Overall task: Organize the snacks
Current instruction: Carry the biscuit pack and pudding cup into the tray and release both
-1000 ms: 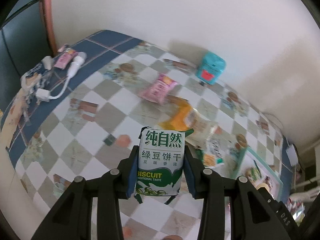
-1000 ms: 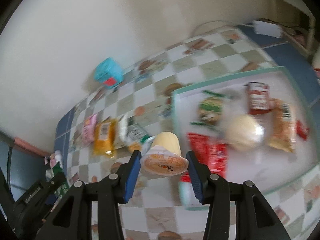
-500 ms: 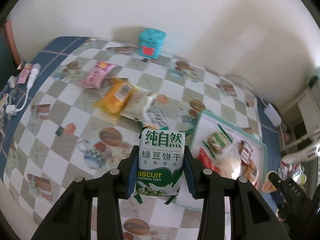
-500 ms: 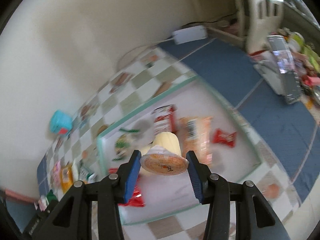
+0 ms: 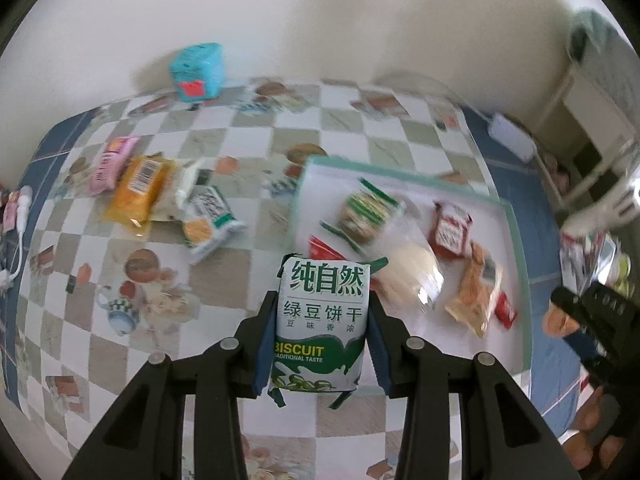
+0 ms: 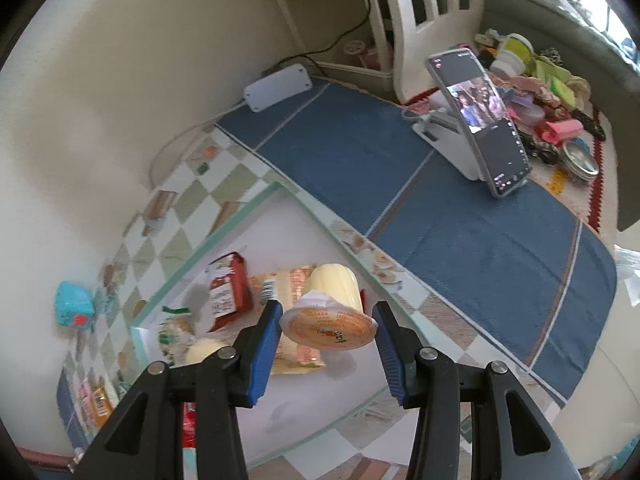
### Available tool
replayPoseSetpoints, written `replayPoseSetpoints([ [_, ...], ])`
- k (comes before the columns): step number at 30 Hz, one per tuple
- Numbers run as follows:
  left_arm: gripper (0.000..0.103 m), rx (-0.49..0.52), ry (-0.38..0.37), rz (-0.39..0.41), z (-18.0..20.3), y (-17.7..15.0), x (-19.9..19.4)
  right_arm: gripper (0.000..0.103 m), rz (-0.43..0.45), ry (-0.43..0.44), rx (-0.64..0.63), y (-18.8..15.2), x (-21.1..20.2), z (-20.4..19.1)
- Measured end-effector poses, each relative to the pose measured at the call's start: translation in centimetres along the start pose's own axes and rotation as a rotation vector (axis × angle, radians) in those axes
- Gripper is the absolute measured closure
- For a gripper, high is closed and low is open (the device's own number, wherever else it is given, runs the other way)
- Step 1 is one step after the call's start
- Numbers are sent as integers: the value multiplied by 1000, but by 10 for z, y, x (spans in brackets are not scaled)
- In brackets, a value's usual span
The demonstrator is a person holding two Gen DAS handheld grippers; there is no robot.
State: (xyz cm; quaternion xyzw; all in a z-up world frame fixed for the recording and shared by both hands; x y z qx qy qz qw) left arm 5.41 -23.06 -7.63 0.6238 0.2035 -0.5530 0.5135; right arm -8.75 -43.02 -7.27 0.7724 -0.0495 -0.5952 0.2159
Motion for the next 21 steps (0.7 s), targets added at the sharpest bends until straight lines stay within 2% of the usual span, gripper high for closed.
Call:
replayPoseSetpoints([
  [8, 60, 65, -10, -82, 23, -19, 31, 53, -95, -41, -13, -19, 26, 4],
  [21, 60, 88, -16, -102, 29, -25, 44, 53, -110, -72, 2, -23, 32, 8],
])
Point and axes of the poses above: each gripper's, at about its wrist camera, not at the fingertips, and x roughly the way its jaws point, z to its right, y to its top, the point moved 10 cm from there along x, roughly the way its jaws point, and after that the axes turned 2 degrees about -y, right-handed, at the moved point
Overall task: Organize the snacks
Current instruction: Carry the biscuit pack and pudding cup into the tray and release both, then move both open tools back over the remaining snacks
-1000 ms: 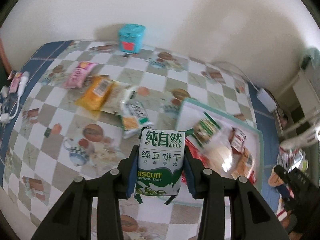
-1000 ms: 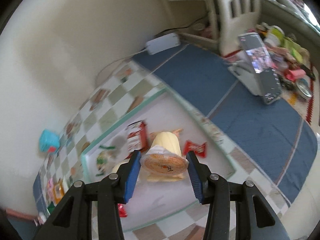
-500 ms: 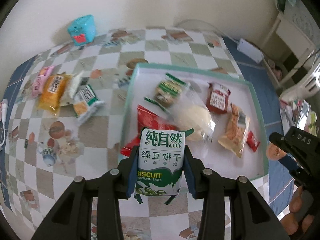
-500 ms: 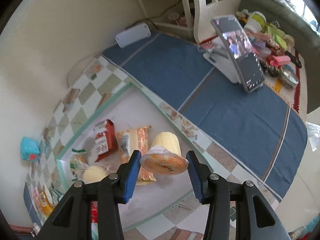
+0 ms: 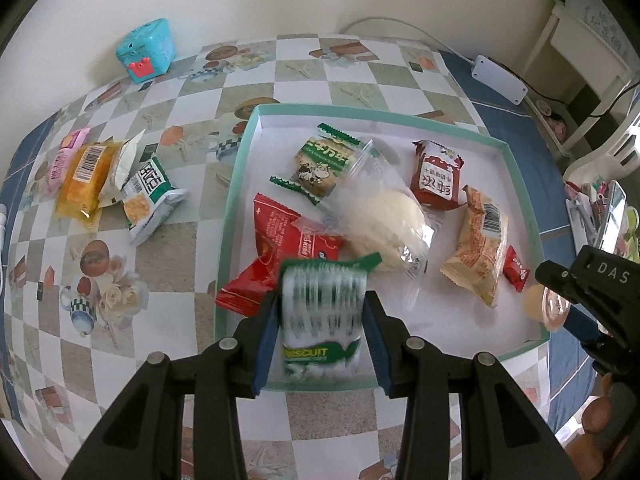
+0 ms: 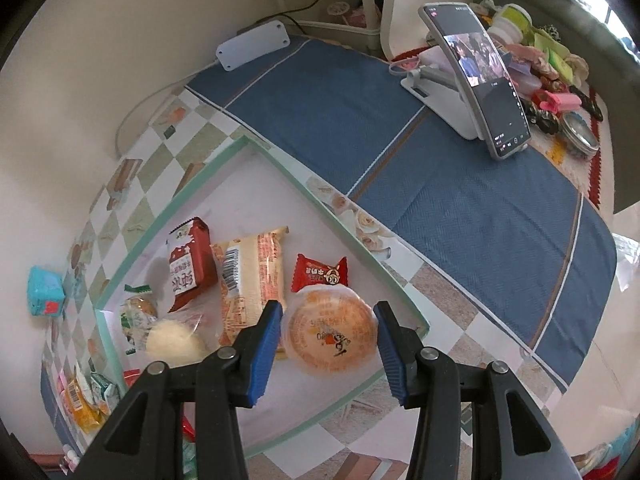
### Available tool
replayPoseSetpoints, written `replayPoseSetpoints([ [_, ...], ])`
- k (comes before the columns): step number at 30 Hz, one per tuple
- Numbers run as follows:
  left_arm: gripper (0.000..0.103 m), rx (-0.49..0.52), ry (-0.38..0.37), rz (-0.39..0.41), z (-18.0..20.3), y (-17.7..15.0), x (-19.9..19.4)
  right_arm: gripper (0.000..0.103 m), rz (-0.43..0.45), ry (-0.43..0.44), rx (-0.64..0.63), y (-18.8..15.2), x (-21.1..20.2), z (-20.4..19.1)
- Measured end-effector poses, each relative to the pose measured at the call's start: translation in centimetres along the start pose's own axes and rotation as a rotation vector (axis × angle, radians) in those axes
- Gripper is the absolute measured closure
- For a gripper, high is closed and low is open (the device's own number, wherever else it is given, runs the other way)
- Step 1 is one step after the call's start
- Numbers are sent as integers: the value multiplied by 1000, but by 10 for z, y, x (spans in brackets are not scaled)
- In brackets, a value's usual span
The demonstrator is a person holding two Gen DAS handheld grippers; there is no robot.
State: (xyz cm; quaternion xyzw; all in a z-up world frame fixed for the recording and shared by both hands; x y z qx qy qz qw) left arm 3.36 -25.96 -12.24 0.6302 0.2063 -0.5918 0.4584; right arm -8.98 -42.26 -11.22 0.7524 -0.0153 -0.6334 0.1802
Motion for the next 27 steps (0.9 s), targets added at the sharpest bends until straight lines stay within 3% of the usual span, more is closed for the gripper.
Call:
replayPoseSetpoints([
  [4, 59, -5, 0, 3, -1, 0, 0, 52, 10, 0, 0, 1, -3, -1],
  [8, 47, -25, -5, 10, -5, 2, -2, 52, 9, 7, 3, 1, -4, -2],
  [12, 45, -49, -7, 20, -11, 5, -7, 52, 2, 16, -3, -1, -3, -5],
  [14, 33, -76, -8, 22, -17, 6, -8, 49, 2, 23, -8, -1, -3, -7],
  [17, 25, -135, 3, 25, -32, 7, -9, 46, 4, 29, -21, -2, -4, -12],
  [21, 24, -239, 38, 26, -61, 7, -9, 40, 5, 45, -58, -5, -6, -23],
  [24, 22, -350, 49, 16, -89, 3, -7, 34, 11, 69, -117, -9, -8, -38],
  [27, 12, -483, 68, 6, -124, -5, -6, 28, 13, 90, -191, -15, -10, -57],
])
Point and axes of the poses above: each gripper's, at about its wrist camera, not at the fingertips, and x roughly the way its jaws point, z to its right, y to its top, the point moved 10 cm from there along x, roughly the way its jaws point, and after that the axes turned 2 degrees about -y, right-handed, at the moved point
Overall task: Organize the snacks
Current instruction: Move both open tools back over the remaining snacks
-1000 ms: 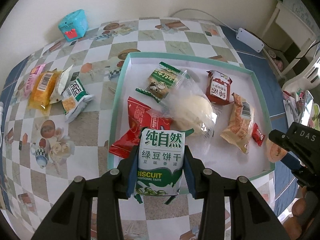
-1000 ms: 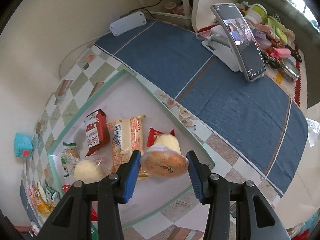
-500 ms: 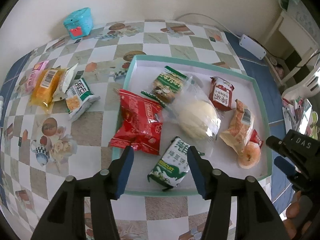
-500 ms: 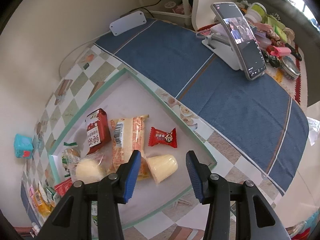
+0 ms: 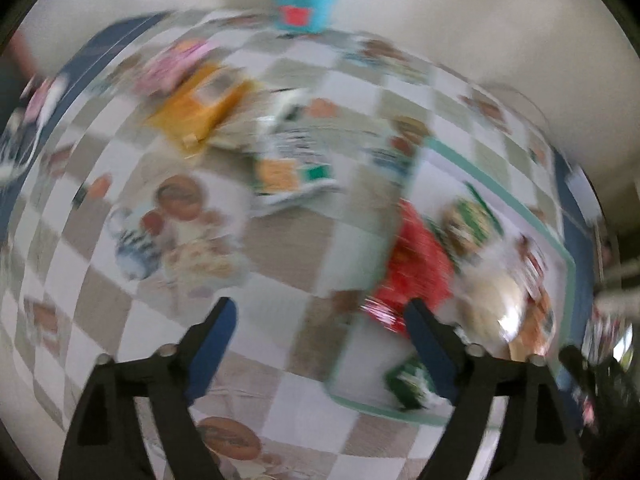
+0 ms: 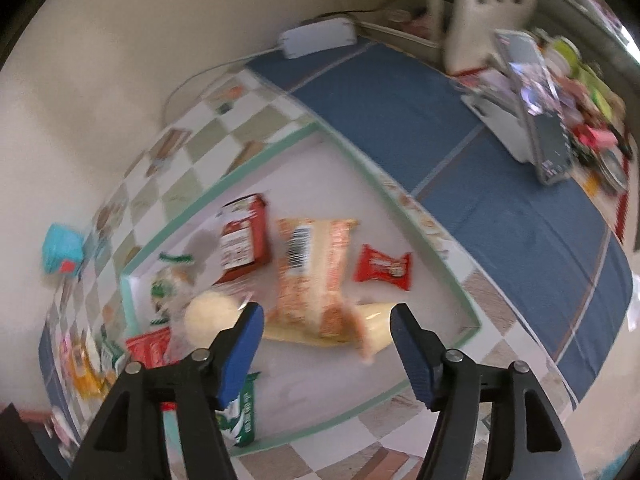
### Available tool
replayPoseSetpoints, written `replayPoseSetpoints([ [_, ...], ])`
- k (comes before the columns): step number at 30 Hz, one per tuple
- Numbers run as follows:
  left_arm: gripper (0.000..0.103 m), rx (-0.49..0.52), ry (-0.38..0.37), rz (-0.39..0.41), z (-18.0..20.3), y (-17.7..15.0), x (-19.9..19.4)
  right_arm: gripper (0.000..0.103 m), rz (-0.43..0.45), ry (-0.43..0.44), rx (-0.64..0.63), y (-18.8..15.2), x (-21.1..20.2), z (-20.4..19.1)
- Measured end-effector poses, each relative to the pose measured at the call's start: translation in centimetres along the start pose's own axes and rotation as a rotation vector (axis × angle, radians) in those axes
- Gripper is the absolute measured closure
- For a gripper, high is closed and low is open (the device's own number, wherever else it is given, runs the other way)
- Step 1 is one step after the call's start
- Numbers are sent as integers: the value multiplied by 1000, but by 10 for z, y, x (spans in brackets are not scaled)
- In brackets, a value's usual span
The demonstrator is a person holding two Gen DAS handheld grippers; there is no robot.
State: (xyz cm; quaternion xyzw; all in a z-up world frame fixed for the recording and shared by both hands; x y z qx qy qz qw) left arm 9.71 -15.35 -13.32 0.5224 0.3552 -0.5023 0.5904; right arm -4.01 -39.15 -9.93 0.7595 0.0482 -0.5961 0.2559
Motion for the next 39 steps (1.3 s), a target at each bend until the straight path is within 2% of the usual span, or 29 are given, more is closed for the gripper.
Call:
replayPoseSetpoints([
  [7, 12, -193, 36, 20, -65, 18, -2, 20, 23, 32, -147, -13, -8, -47],
  [11, 11, -271, 65, 27, -100, 24, -2, 19, 29, 48, -202, -23, -11, -68],
  [14, 10, -344, 88, 40, -131, 28, -6, 13, 30, 62, -248, -33, -13, -85],
  [16, 10, -405, 96, 51, -151, 28, -10, 8, 31, 65, -275, -38, -13, -93],
  [20, 9, -497, 98, 56, -182, 27, -13, 6, 38, 80, -336, -51, -15, -115],
  [22, 8, -532, 108, 57, -198, 26, -15, 1, 40, 89, -366, -58, -17, -125],
  [25, 5, -592, 115, 64, -217, 24, -20, 0, 28, 107, -396, -70, -17, -140],
  [33, 5, -648, 153, 88, -251, 21, -30, 0, 12, 159, -499, -102, -16, -184],
  [39, 5, -595, 199, 97, -254, 33, -28, 0, -5, 154, -556, -116, -9, -201],
])
Point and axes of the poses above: each gripper's, at about its wrist camera, not at the fingertips, and x roughly the way its jaws point, z to its right, y to its top, the point moved 10 cm from there along x, roughly the way its jaws point, and after that the axes turned 2 degrees about -y, right-handed, at the moved point
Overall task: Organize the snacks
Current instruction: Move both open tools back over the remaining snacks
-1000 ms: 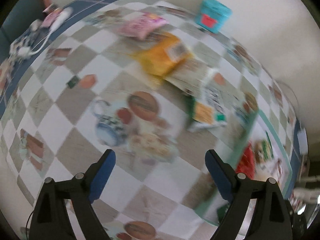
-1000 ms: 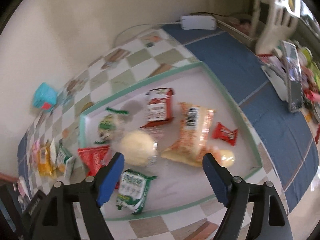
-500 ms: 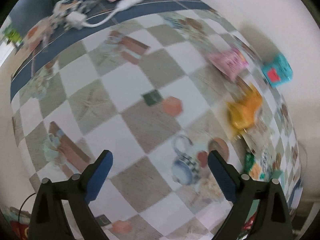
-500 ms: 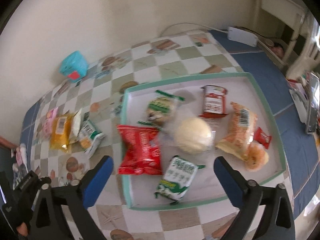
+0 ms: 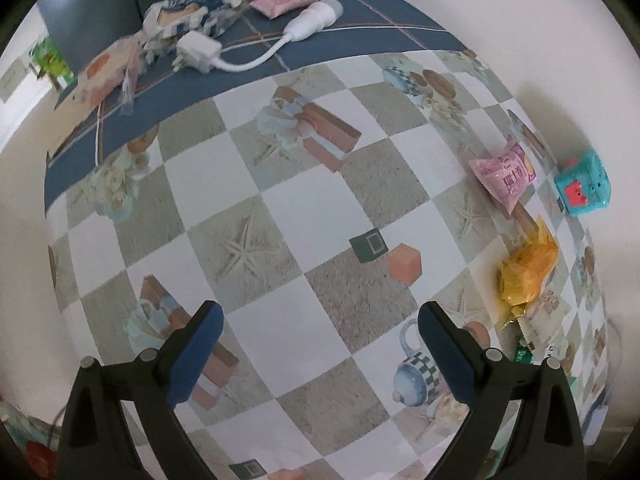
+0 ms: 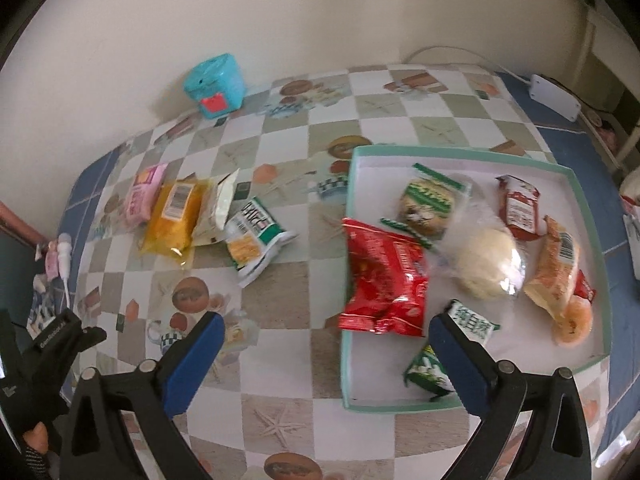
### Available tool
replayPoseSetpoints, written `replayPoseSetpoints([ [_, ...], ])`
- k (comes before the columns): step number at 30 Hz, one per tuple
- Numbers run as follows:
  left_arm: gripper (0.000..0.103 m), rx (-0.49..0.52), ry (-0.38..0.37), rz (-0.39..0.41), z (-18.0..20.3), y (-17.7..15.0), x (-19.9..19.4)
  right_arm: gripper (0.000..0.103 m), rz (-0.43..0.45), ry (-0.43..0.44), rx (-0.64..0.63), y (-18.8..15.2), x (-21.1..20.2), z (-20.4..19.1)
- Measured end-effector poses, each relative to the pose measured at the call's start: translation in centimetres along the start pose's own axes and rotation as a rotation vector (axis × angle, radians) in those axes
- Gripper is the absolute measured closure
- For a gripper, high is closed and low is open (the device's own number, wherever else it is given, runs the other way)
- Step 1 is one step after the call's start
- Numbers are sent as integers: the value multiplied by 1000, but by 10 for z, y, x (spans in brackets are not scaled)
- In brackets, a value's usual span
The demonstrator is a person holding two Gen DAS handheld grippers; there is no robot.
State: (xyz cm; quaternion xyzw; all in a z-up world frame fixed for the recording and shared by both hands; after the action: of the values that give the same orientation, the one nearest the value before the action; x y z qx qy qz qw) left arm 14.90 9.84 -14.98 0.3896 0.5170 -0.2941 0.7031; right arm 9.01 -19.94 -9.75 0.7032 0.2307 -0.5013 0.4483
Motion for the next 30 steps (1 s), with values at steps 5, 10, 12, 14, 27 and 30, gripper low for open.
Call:
replayPoseSetpoints([
  [5, 5, 53, 39, 32, 10, 5, 0, 0, 6, -34, -30, 5, 4, -5],
  [10, 5, 97, 34, 21, 26, 5, 5, 0, 10, -45, -31, 17, 10, -7],
  [12, 5, 111, 36, 19, 32, 5, 6, 0, 17, -53, -30, 23, 12, -6],
  [14, 5, 125, 26, 15, 41, 6, 9, 0, 20, -59, -20, 30, 14, -5],
  [27, 5, 229, -97, 54, 95, 31, 9, 0, 34, 17, -25, 61, 47, -30],
  [30, 5, 282, -117, 53, 110, 33, 10, 0, 28, 35, -38, 63, 58, -37],
])
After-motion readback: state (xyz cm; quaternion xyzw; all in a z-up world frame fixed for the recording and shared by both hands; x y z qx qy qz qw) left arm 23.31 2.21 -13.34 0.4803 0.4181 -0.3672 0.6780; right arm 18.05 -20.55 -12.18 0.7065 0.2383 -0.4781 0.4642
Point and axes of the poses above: each gripper's, at about its wrist camera, not at the fingertips, and x roughly the way its jaws point, z to its right, y to its top, the point moved 10 cm from there along x, roughly the way its jaws point, and after that the axes turned 2 degrees about -y, right-handed, at the moved point
